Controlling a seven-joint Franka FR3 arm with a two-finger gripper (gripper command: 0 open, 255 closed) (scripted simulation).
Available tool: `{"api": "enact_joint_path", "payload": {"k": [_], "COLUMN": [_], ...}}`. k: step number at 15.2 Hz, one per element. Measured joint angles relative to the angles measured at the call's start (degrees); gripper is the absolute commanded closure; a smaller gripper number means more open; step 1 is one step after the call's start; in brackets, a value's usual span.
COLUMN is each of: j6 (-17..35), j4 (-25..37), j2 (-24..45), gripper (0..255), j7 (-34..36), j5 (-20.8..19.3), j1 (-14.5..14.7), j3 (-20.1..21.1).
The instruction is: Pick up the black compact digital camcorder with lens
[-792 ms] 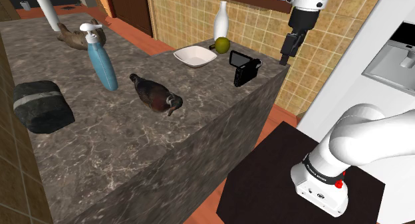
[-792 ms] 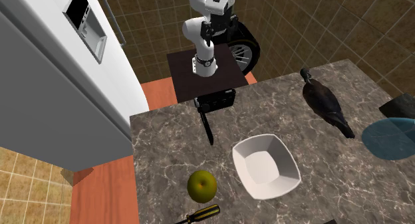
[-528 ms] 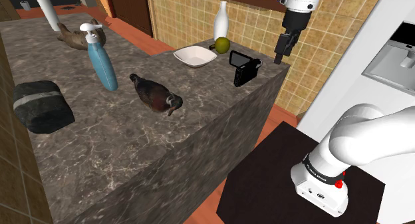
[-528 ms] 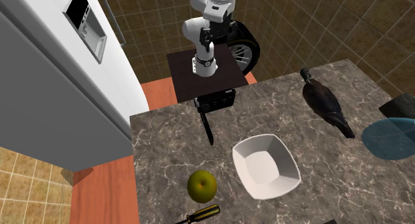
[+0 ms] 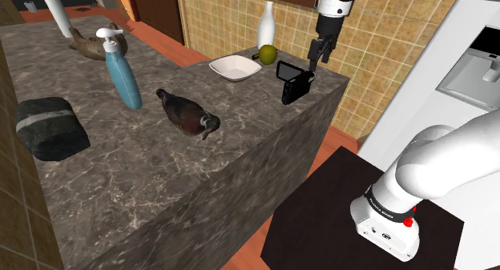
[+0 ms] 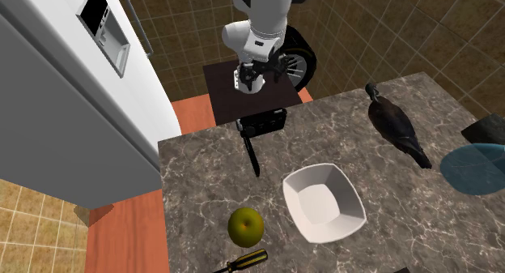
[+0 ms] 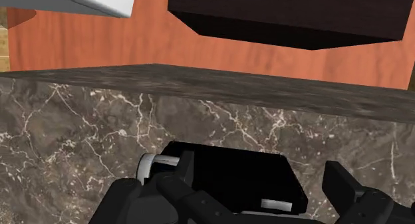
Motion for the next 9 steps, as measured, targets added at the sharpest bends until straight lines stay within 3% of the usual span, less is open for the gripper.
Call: {"api": "enact_joint_path", "payload": {"k": [9], "j6": [5.8], "j4": [13.6], "j2": [19.6], "gripper": [0], "j7": [-2.8], "j5": [0.6], "j1": [-1.2], "j3": [-3.1]}}
